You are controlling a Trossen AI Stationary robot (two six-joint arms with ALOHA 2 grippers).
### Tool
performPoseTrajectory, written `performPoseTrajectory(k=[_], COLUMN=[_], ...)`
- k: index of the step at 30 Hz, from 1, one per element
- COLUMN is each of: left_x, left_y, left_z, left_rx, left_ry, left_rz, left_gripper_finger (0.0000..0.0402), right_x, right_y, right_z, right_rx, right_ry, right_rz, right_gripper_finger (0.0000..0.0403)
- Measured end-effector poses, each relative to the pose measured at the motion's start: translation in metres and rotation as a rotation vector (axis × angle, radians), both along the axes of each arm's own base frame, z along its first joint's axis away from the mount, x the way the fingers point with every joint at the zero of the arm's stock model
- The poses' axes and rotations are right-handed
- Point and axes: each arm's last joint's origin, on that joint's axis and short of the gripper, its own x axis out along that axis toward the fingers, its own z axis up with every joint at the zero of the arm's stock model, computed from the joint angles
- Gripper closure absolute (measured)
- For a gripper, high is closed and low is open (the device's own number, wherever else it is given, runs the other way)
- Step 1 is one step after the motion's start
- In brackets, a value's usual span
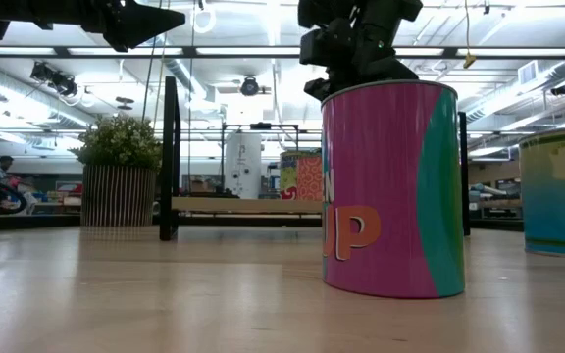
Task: Pick and place cans onto a shelf
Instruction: Put the orange can on the shelf aligned with the other green can
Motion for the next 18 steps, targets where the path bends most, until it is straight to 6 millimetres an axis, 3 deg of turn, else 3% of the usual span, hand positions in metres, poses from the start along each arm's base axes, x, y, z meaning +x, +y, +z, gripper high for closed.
performPoseTrajectory(k=[9, 18], left_x=[0.0, 0.0], left_y=[0.0, 0.0], left_z=[0.0, 0.0], left_rx=[-0.001, -0.002], left_ry=[-0.001, -0.002], left_rz=[0.0, 0.0], left_gripper_finger=[0.0013, 0.0013], right_x=[-0.004, -0.01], right_y=[0.003, -0.002], right_z=[0.003, -0.021], right_rx=[-0.041, -0.052], right_ry=[0.014, 0.059], right_rz=[-0.01, -0.017], right_gripper_finger=[0.0243, 0.0236])
